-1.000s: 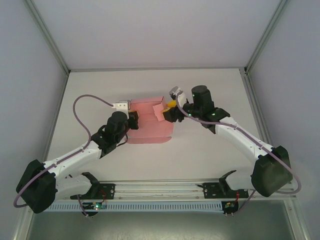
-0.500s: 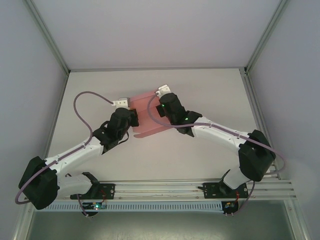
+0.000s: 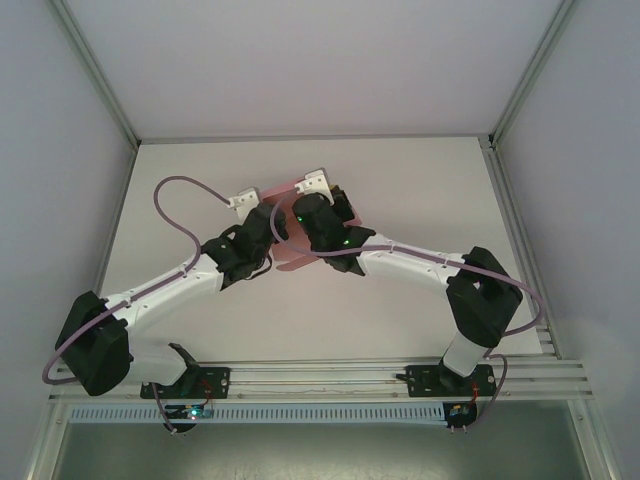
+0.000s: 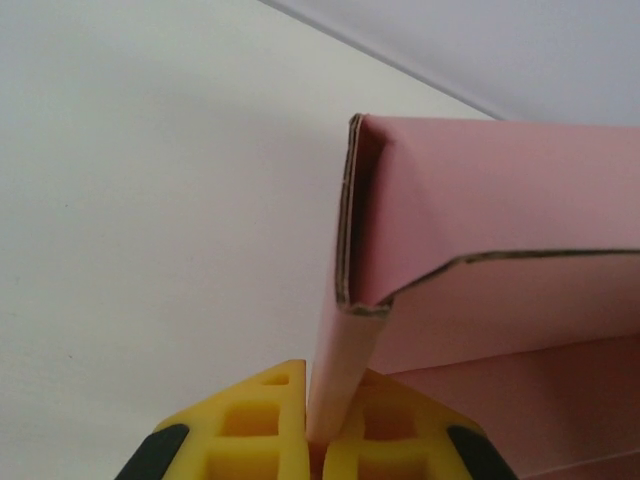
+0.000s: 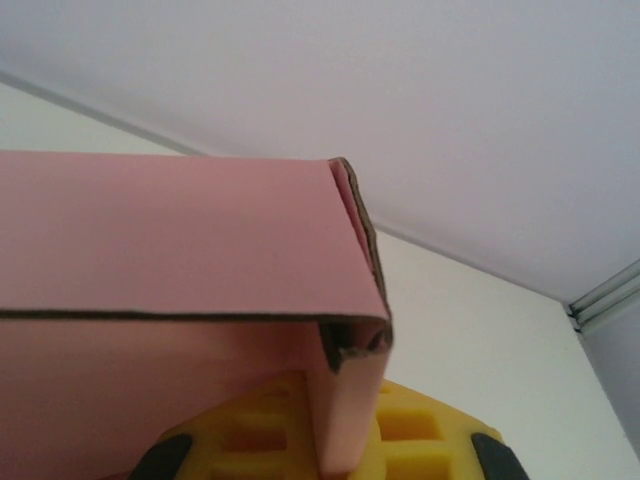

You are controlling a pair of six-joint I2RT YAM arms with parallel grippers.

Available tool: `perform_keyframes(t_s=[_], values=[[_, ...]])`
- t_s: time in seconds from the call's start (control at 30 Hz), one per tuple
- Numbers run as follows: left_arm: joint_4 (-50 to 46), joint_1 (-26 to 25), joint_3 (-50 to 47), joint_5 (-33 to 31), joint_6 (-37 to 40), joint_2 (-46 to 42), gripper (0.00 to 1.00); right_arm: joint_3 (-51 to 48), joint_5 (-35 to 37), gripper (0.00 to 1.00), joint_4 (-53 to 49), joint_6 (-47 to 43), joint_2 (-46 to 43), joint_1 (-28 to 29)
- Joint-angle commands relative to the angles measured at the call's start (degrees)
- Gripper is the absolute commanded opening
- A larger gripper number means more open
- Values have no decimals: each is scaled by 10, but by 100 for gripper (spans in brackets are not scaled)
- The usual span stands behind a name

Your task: Assemble paper box

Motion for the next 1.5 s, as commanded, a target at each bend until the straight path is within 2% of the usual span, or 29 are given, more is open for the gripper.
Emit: perform_keyframes(t_s=[0.0, 0.1, 0.2, 0.23, 0.27, 0.33, 0.37, 0.5, 0.57, 0.6, 0.67, 0.73, 0.8, 0.87, 0.97, 1.03, 1.07, 1.13, 1.17, 1.2, 1.33, 1.4, 1.47], values=[[-137, 18, -10, -99, -21, -17, 0, -55, 236, 0, 93, -120, 10, -73], [-107, 18, -3, -68, -20, -7, 0, -140, 60, 0, 244, -114, -13, -77], [-50, 18, 0, -29, -5, 7, 0, -197, -112, 0, 306, -44, -52, -80], [-33, 18, -1, -17, 3, 9, 0, -210, -174, 7, 316, -29, -65, -84], [-17, 18, -2, -7, 12, 11, 0, -218, -217, 20, 325, -3, -76, -88], [-4, 18, -1, 4, 29, 11, 0, -231, -322, 23, 326, 19, -98, -100], [3, 17, -3, 7, 43, 9, 0, -237, -369, 32, 326, 36, -110, -107], [26, 18, -11, 3, 78, -2, 0, -262, -587, 51, 320, 88, -161, -148], [35, 18, -14, 2, 105, -9, 0, -270, -662, 64, 317, 134, -192, -172], [42, 18, -15, 0, 117, -9, 0, -272, -705, 73, 310, 145, -207, -183], [60, 19, -17, -1, 157, -12, 0, -276, -762, 98, 299, 159, -243, -197], [83, 20, -18, 1, 201, -11, 0, -284, -774, 98, 286, 162, -282, -202], [114, 23, -18, 37, 279, -10, 0, -287, -747, 98, 252, 163, -321, -205], [109, 26, 2, 96, 399, -5, 0, -283, -694, 98, 191, 170, -364, -211], [58, 34, 62, 95, 546, 21, 0, -285, -646, 98, 105, 195, -421, -236], [-7, 49, 112, 136, 651, 50, 0, -280, -617, 98, 27, 228, -452, -262], [-50, 56, 137, 178, 708, 65, 0, -278, -610, 98, -8, 238, -465, -277], [-188, 63, 190, 300, 886, 98, 0, -285, -618, 98, -45, 245, -492, -306], [-253, 62, 219, 322, 959, 117, 0, -292, -625, 98, -49, 248, -505, -317], [-319, 59, 261, 321, 1018, 142, 0, -301, -629, 98, -56, 255, -520, -328], [-501, 48, 438, 302, 1148, 250, 0, -325, -634, 98, -88, 267, -567, -364], [-533, 33, 481, 279, 1208, 291, 0, -341, -622, 98, -101, 269, -591, -376], [-527, 10, 483, 232, 1282, 318, 0, -353, -614, 98, -110, 268, -610, -383]])
